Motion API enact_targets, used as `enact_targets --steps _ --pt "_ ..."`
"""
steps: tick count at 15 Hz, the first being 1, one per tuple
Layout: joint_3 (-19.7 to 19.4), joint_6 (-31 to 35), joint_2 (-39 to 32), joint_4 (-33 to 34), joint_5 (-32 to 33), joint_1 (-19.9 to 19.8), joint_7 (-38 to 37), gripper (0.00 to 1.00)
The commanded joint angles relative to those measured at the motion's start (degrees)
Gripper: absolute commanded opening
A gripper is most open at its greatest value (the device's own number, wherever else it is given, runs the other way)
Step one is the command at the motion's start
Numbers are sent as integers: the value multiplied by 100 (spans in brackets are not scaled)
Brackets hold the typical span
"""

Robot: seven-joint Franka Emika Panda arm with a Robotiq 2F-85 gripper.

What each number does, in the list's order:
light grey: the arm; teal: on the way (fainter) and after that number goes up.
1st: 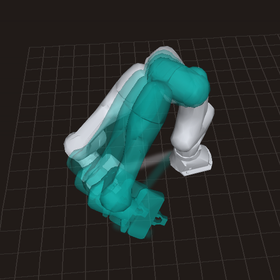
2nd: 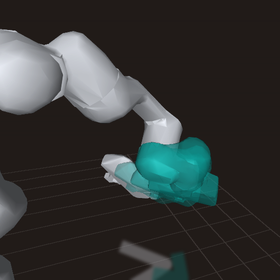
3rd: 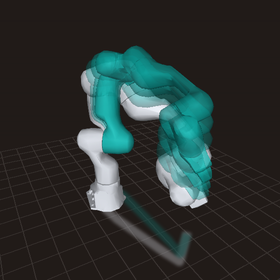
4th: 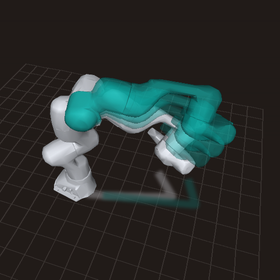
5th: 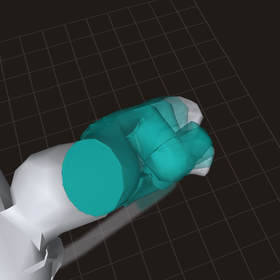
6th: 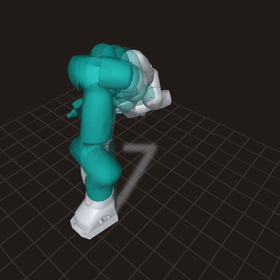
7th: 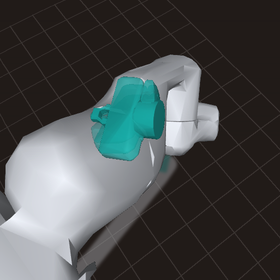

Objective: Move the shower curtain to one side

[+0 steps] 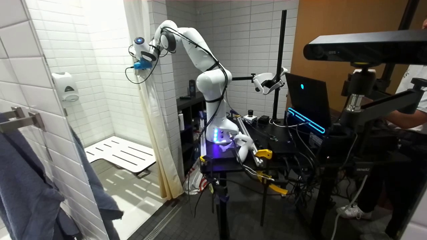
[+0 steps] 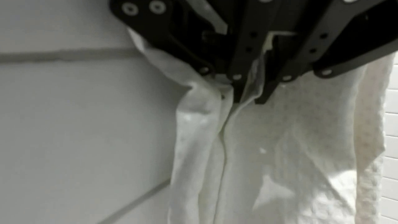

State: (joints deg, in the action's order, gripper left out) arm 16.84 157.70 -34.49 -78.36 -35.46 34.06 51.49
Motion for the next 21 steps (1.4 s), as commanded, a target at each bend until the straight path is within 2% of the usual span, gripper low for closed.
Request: enact_targets --steps 1,5,6,11,12,17,21 --pt "-24 -788 -381 711 212 136 -267 46" --pt "-290 -1838 -397 1122 522 35 -523 63" --pt "154 -2032 -495 1266 1061 -325 -779 68" --pt "337 -3209 -664 1854 2033 -662 -1182 100" --pt "97 -3399 -629 1891 1905 -566 -1096 100" --pt "-107 -4031 -656 2180 1950 -768 -1107 100" --pt "-334 -4274 -618 2252 1967 -889 -1164 100"
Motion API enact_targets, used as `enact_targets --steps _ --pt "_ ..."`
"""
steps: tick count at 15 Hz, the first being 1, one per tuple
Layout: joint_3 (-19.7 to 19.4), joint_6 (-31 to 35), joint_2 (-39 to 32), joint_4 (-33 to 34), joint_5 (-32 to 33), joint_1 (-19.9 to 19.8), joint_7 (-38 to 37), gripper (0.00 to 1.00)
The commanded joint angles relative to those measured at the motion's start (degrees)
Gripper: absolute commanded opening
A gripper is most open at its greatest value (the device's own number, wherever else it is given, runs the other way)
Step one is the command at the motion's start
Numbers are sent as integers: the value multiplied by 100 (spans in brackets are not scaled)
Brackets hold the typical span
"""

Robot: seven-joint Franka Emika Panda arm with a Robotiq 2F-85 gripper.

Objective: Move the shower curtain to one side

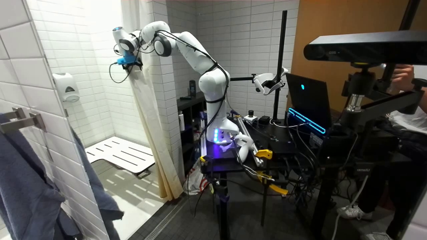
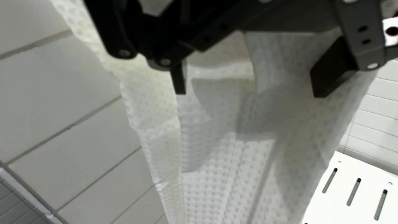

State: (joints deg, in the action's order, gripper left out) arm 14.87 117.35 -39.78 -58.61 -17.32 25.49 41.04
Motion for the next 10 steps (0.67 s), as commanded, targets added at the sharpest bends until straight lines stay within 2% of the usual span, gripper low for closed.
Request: enact_targets --steps 1,10 --pt "-56 -65 0 32 0 -28 -2 100" --pt "-62 -78 -1 11 -7 -17 2 100"
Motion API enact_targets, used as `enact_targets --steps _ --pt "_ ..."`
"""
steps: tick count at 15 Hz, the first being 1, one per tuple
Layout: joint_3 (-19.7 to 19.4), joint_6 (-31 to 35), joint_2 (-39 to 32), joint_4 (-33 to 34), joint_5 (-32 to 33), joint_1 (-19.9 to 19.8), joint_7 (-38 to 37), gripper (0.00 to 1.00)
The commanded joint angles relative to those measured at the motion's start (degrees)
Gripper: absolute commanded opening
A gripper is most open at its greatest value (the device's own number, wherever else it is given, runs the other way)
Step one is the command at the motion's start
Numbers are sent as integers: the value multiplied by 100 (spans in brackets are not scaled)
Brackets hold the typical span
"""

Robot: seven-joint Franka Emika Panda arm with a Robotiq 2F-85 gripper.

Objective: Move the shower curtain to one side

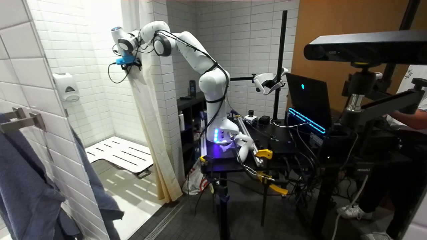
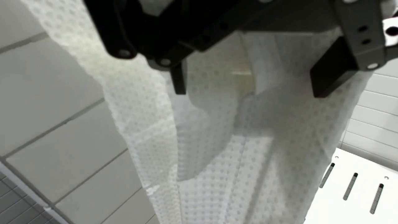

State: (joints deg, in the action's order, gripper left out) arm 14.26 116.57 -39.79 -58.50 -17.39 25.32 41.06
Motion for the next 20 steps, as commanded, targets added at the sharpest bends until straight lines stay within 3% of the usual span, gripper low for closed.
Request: enact_targets --steps 1,5,9,20 --pt "0 0 0 0 0 -3 0 100" --pt "-125 -358 -46 116 90 -113 -1 100" --pt "-408 -1201 -46 282 285 -363 46 100" --pt "-1378 -3050 289 1058 1552 -871 -28 100"
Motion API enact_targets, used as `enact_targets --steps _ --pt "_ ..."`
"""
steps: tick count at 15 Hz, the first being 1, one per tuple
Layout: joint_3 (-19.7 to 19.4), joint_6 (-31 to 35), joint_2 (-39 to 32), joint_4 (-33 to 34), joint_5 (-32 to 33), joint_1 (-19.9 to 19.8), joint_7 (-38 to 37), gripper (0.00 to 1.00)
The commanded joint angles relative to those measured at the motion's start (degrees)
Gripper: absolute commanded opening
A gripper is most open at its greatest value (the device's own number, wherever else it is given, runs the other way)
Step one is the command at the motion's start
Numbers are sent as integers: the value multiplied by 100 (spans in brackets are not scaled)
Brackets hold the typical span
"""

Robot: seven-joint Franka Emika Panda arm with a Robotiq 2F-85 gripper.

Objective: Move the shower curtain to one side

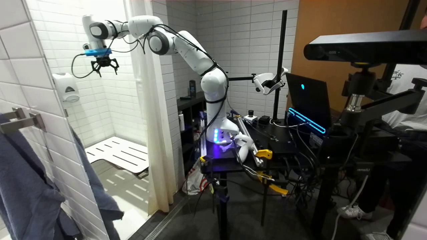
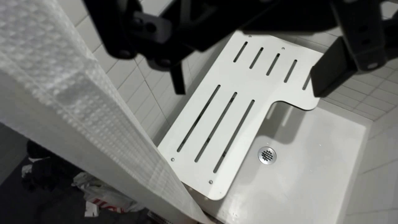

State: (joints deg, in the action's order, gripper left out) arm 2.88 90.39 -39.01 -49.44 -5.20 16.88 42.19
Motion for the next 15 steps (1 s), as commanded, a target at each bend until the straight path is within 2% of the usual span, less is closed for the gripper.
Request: enact_targets --steps 1,8,14,15 --pt "-329 -508 268 158 427 -58 -188 100" --pt "-956 -877 835 -157 971 -74 -1179 100" --pt "-1193 -713 1449 -1029 1167 13 -2379 100" --pt "-1110 -860 993 -402 1064 -113 -2022 100"
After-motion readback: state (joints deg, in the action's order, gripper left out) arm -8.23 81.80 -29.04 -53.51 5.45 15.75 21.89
